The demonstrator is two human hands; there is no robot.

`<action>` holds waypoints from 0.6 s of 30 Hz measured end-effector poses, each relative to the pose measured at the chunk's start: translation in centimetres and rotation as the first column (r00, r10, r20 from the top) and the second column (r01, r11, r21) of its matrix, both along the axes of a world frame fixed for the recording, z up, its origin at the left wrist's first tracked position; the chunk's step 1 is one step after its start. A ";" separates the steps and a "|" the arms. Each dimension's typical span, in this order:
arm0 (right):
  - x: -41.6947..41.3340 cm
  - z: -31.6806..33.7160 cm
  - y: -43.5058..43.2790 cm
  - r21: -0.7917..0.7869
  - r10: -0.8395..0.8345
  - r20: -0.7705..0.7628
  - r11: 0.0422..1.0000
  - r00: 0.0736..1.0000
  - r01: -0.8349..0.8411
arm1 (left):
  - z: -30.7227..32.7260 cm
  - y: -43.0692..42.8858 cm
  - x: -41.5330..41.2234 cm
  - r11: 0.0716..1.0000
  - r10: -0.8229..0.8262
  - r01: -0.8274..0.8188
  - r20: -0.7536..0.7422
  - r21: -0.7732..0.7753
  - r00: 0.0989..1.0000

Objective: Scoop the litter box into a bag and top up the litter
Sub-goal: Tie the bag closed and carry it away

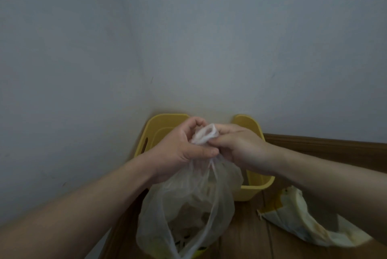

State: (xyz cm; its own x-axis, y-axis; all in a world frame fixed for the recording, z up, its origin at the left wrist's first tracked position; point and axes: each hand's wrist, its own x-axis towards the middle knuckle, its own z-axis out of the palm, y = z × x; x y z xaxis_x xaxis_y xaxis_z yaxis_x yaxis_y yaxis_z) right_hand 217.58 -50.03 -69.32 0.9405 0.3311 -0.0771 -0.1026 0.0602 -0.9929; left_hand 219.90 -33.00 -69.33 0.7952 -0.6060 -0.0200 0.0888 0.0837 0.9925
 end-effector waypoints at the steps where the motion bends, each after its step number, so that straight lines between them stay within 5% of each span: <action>1: 0.2 0.0 0.0 -0.026 0.016 0.007 1.000 1.000 -0.016 | 0.0 -0.1 -0.1 1.000 0.008 -0.008 0.014 0.012 1.000; 5: 0.3 0.1 -0.1 -0.057 0.036 -0.005 0.998 0.999 -0.036 | -0.2 -0.9 -0.3 0.987 0.146 -0.145 -0.010 0.067 0.989; 9: -0.4 -0.2 0.3 -0.207 0.000 0.174 0.978 0.985 0.037 | -0.6 -1.1 -0.1 0.952 0.260 -0.269 0.078 0.144 0.963; 15: 0.4 -0.3 0.0 -0.316 -0.141 0.334 0.915 0.932 0.252 | -0.7 -0.5 0.3 0.999 0.050 -0.051 -0.154 -0.006 0.987; 18: 0.7 -0.5 0.1 -0.301 -0.201 0.343 0.902 0.917 0.310 | -1.4 -0.3 0.6 0.999 0.035 -0.040 -0.142 -0.032 0.989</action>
